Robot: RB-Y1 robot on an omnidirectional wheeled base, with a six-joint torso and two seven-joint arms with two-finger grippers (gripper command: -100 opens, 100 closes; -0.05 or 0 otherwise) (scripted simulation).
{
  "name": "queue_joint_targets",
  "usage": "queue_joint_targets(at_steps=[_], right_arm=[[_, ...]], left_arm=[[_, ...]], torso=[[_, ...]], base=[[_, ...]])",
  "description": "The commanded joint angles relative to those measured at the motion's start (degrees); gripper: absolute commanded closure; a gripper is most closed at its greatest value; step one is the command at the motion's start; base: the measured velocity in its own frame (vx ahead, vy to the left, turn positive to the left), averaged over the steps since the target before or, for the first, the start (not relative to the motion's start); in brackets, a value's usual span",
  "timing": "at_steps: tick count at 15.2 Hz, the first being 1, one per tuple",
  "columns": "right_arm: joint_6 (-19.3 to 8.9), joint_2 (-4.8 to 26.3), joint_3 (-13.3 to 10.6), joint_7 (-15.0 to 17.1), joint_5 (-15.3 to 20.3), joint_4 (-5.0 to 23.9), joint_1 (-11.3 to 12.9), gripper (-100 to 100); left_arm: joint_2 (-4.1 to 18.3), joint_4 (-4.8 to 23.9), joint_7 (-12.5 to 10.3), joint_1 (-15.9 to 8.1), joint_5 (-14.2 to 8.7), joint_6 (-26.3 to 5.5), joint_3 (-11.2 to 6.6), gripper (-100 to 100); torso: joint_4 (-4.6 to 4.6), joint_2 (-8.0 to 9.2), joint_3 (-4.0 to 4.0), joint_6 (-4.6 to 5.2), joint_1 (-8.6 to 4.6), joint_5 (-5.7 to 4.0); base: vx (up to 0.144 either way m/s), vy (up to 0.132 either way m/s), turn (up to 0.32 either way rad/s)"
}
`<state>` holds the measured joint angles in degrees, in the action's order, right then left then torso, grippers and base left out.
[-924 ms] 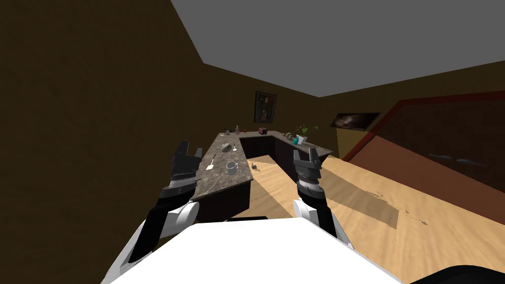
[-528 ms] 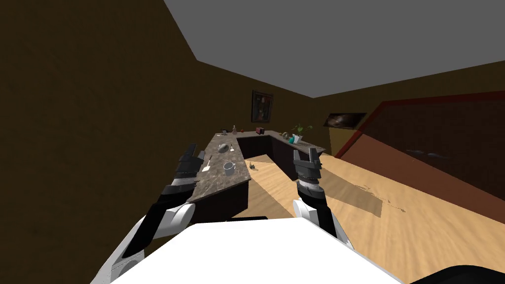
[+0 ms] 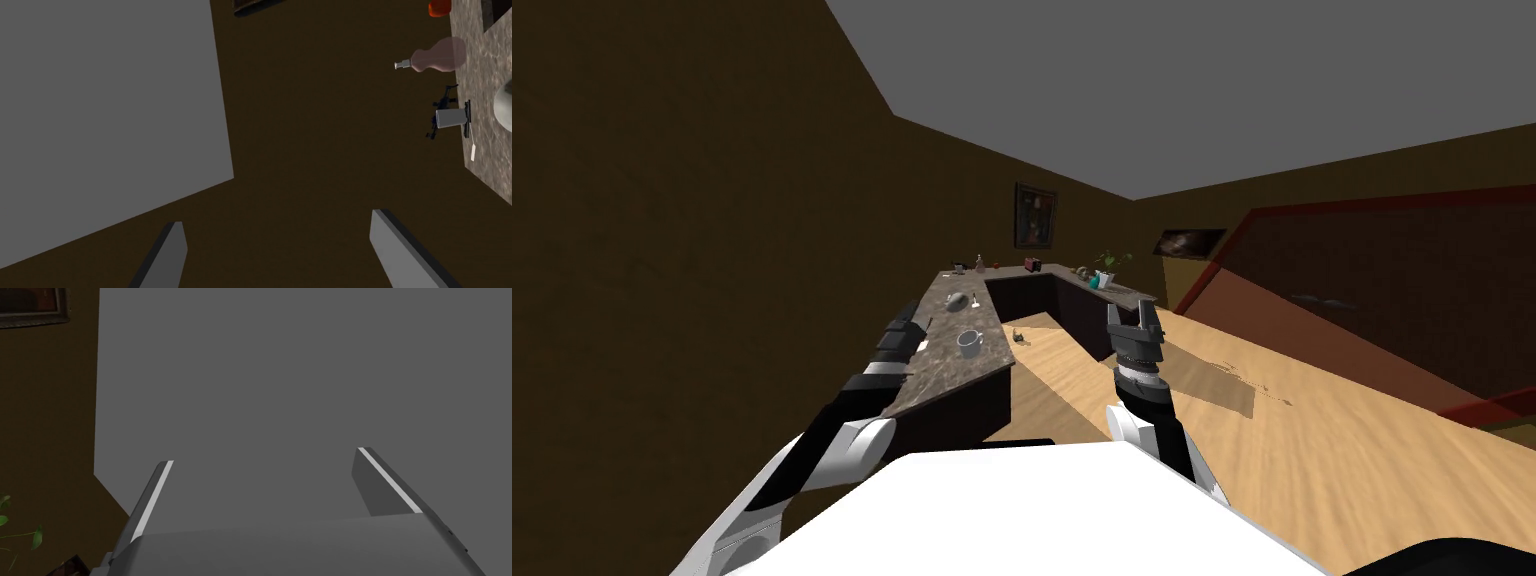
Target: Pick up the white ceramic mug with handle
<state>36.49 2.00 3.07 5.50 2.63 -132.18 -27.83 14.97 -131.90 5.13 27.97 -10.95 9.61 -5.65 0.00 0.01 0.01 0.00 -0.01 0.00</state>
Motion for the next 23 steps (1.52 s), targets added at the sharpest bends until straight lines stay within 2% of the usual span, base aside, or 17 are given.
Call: queue_joint_targets(at_steps=[1, 2, 3, 4, 5, 6, 8, 9, 11, 12, 14, 15, 17, 18, 20, 21, 23], right_arm=[[0.0, 0.0, 0.0, 0.0, 0.0, 0.0, 0.0, 0], [0.0, 0.0, 0.0, 0.0, 0.0, 0.0, 0.0, 0], [0.0, 0.0, 0.0, 0.0, 0.0, 0.0, 0.0, 0], [0.0, 0.0, 0.0, 0.0, 0.0, 0.0, 0.0, 0], [0.0, 0.0, 0.0, 0.0, 0.0, 0.0, 0.0, 0], [0.0, 0.0, 0.0, 0.0, 0.0, 0.0, 0.0, 0], [0.0, 0.0, 0.0, 0.0, 0.0, 0.0, 0.0, 0], [0.0, 0.0, 0.0, 0.0, 0.0, 0.0, 0.0, 0], [0.0, 0.0, 0.0, 0.0, 0.0, 0.0, 0.0, 0], [0.0, 0.0, 0.0, 0.0, 0.0, 0.0, 0.0, 0], [0.0, 0.0, 0.0, 0.0, 0.0, 0.0, 0.0, 0], [0.0, 0.0, 0.0, 0.0, 0.0, 0.0, 0.0, 0], [0.0, 0.0, 0.0, 0.0, 0.0, 0.0, 0.0, 0], [0.0, 0.0, 0.0, 0.0, 0.0, 0.0, 0.0, 0], [0.0, 0.0, 0.0, 0.0, 0.0, 0.0, 0.0, 0], [0.0, 0.0, 0.0, 0.0, 0.0, 0.0, 0.0, 0], [0.0, 0.0, 0.0, 0.0, 0.0, 0.0, 0.0, 0]], left_arm=[[2.2, 1.0, 0.1, -0.2, -2.0, -2.9, -0.63, -100], [2.2, 1.0, 0.1, -0.2, -2.0, -3.6, -0.63, -100], [4.1, 1.9, 0.1, 0.0, -3.8, -5.0, -1.14, -100], [4.1, 1.9, 0.1, 0.0, -3.8, -6.4, -1.14, -100], [4.1, 1.9, 0.1, 0.0, -3.8, -6.4, -1.14, -100], [6.0, 2.8, 0.2, 0.1, -5.6, -8.4, -1.67, -100], [6.0, 2.8, 0.2, 0.1, -5.6, -9.4, -1.67, -100], [8.1, 3.8, 0.3, 0.2, -7.6, -11.4, -2.23, -100], [8.1, 3.8, 0.3, 0.2, -7.6, -12.5, -2.23, -100], [10.1, 4.7, 0.3, 0.4, -9.7, -14.4, -2.81, -100], [10.1, 4.7, 0.3, 0.4, -9.7, -15.7, -2.81, -100], [12.2, 5.8, 0.4, 0.5, -11.8, -17.5, -3.41, -100], [12.2, 5.8, 0.4, 0.5, -11.8, -19.0, -3.41, -100], [14.4, 6.8, 0.5, 0.6, -13.9, -20.8, -4.03, -100], [14.4, 6.8, 0.5, 0.6, -13.9, -22.4, -4.03, -100], [16.5, 7.9, 0.6, 0.8, -16.1, -24.4, -4.66, -100], [16.5, 7.9, 0.6, 0.8, -16.1, -25.9, -4.66, -100]], torso=[[0.0, 0.0, 0.0, 0.0, 0.0, 0.0], [0.0, 0.0, 0.0, 0.02, 0.0, 0.0], [0.0, -0.01, 0.0, 0.01, -0.01, 0.0], [0.0, -0.01, -0.01, 0.03, -0.02, 0.0], [-0.01, -0.01, -0.01, 0.01, -0.01, 0.0], [0.0, -0.01, 0.0, 0.0, 0.0, 0.0], [0.0, -0.01, -0.01, 0.02, 0.0, 0.0], [0.0, 0.0, 0.0, 0.0, 0.0, 0.0], [0.0, 0.0, 0.0, 0.02, -0.01, 0.0], [0.0, 0.0, 0.0, 0.0, -0.01, 0.0], [0.0, 0.0, 0.0, 0.01, -0.01, -0.01], [0.0, 0.0, 0.0, 0.0, -0.01, 0.0], [0.0, -0.01, -0.01, 0.01, -0.01, 0.0], [0.0, -0.01, 0.0, 0.0, 0.0, 0.0], [0.0, -0.01, -0.01, 0.02, -0.01, -0.01], [0.0, 0.0, 0.0, -0.01, -0.01, -0.01], [-0.01, -0.01, -0.01, 0.02, -0.01, 0.0]], base=[[-0.003, -0.011, -0.092], [-0.002, -0.011, -0.116], [-0.002, -0.014, -0.158], [-0.003, -0.012, -0.136], [-0.004, -0.006, -0.045], [-0.003, -0.011, -0.114], [-0.003, -0.008, -0.088], [-0.002, -0.012, -0.134], [-0.003, -0.008, -0.101], [-0.002, -0.012, -0.137], [-0.003, -0.008, -0.094], [-0.001, -0.011, -0.118], [-0.002, -0.009, -0.099], [-0.003, -0.013, -0.168], [-0.003, -0.009, -0.105], [-0.002, -0.013, -0.144], [-0.001, -0.01, -0.106]])
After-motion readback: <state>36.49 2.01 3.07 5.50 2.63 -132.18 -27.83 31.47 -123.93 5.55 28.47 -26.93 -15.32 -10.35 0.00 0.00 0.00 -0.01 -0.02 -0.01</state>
